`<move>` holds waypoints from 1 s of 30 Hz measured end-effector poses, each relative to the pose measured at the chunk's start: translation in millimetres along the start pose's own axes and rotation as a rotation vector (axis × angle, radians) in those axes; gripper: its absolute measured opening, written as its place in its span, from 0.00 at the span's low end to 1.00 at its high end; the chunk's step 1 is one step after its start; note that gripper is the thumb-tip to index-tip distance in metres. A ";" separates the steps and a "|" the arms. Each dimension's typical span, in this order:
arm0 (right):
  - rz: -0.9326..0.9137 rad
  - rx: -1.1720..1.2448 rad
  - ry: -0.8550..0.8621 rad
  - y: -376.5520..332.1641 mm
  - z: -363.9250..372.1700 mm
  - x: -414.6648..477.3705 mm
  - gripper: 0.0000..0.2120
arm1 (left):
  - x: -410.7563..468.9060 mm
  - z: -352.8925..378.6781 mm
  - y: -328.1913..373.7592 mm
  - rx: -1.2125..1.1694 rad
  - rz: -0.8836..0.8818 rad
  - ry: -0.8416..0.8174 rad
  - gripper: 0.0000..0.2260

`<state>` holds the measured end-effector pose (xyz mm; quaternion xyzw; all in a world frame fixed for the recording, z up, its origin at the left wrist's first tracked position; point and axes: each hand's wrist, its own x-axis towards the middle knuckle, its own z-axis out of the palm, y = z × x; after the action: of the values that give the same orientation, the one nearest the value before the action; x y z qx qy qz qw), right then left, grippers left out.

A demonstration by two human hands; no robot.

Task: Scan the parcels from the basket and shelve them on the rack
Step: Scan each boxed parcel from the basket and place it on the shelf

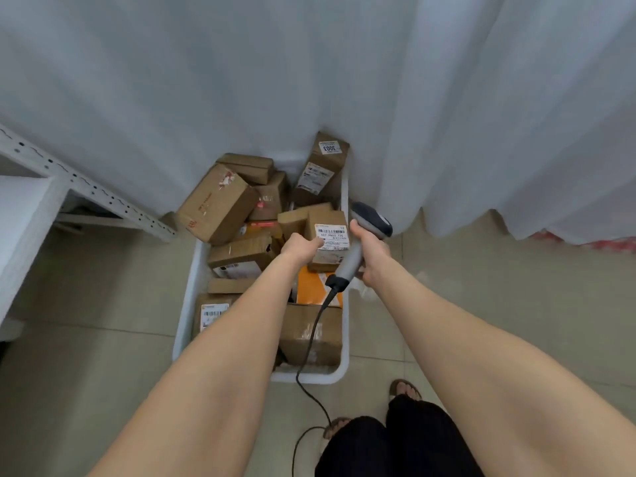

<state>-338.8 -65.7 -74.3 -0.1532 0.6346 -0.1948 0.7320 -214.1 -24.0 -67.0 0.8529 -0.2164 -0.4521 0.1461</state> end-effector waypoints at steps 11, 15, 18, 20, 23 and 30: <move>0.020 -0.069 -0.126 10.6 8.7 64.5 0.23 | 59.4 29.4 -20.0 -0.309 -0.164 -0.091 0.34; -0.001 -0.095 -0.154 0.6 10.9 39.6 0.21 | 38.3 10.2 -22.1 -0.457 -0.204 -0.085 0.34; -0.040 -0.099 -0.145 -10.8 19.0 2.5 0.20 | 7.5 -19.0 -16.5 -0.578 -0.197 -0.076 0.33; -0.073 -0.082 -0.150 -18.9 27.1 -29.1 0.21 | -16.5 -41.3 -11.4 -0.635 -0.147 -0.041 0.31; -0.087 -0.042 -0.173 -31.3 41.8 -80.9 0.22 | -58.1 -79.0 -2.1 -0.705 -0.095 0.026 0.25; -0.113 -0.039 -0.186 -51.9 74.5 -209.7 0.20 | -161.6 -192.9 8.5 -0.671 0.032 0.123 0.09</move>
<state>-294.7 -12.3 143.5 -0.2204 0.5578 -0.2080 0.7726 -135.5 60.0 157.0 0.7794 -0.0595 -0.4436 0.4385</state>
